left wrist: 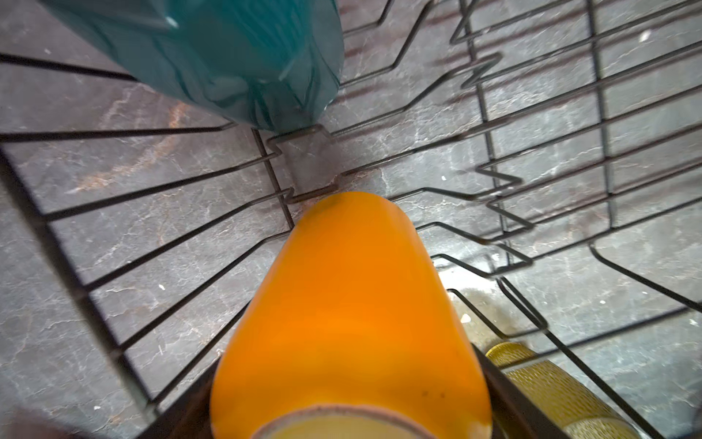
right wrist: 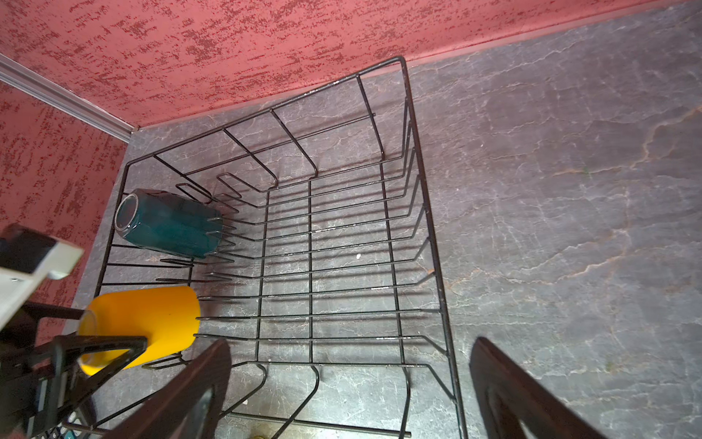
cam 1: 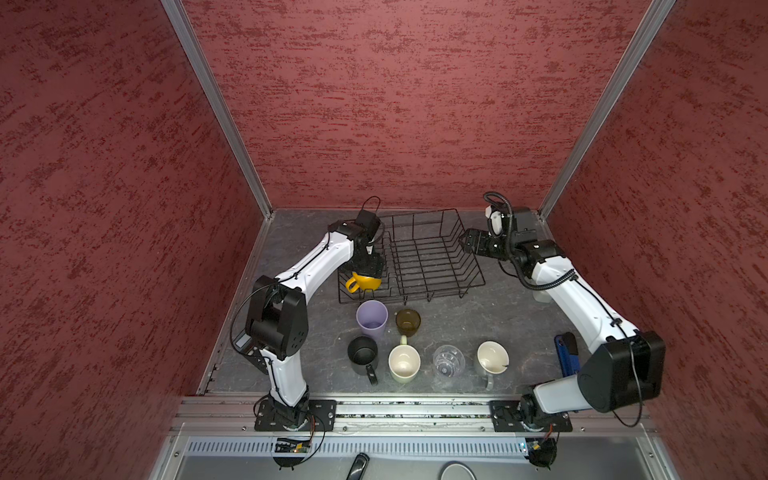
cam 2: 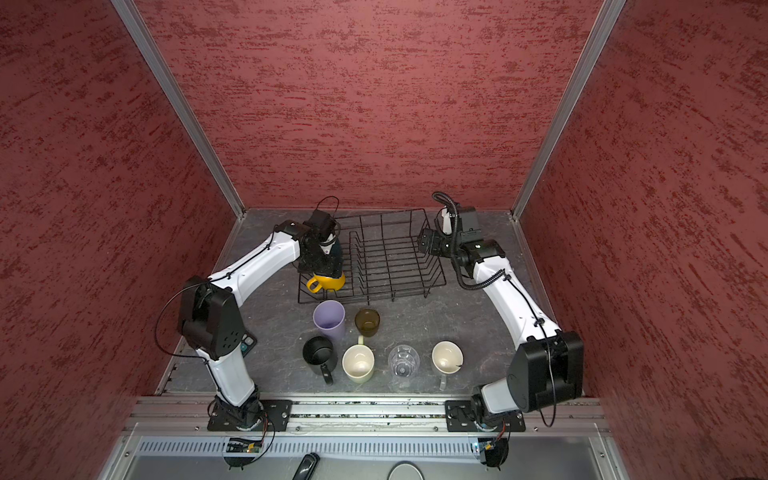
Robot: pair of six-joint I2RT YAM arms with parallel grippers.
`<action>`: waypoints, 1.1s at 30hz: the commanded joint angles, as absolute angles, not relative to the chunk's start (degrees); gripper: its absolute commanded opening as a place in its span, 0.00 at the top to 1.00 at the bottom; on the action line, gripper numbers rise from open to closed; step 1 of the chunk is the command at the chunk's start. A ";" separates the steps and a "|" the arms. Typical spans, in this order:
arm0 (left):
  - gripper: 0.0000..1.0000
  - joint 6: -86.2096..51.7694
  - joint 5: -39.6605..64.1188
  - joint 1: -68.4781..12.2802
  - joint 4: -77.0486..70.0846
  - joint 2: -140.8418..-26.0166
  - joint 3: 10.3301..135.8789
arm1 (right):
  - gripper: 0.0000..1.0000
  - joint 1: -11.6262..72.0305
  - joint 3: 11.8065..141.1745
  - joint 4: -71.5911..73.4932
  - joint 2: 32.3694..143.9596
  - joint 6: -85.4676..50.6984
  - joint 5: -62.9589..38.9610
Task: Load cups into a dish rack
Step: Place the cup on the dish rack.
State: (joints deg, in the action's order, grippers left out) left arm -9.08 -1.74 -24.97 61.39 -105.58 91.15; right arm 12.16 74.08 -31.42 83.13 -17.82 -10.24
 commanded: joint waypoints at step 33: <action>0.00 -5.46 2.12 -20.56 47.61 -95.88 87.69 | 0.15 13.58 74.37 -46.15 76.80 -15.44 -10.78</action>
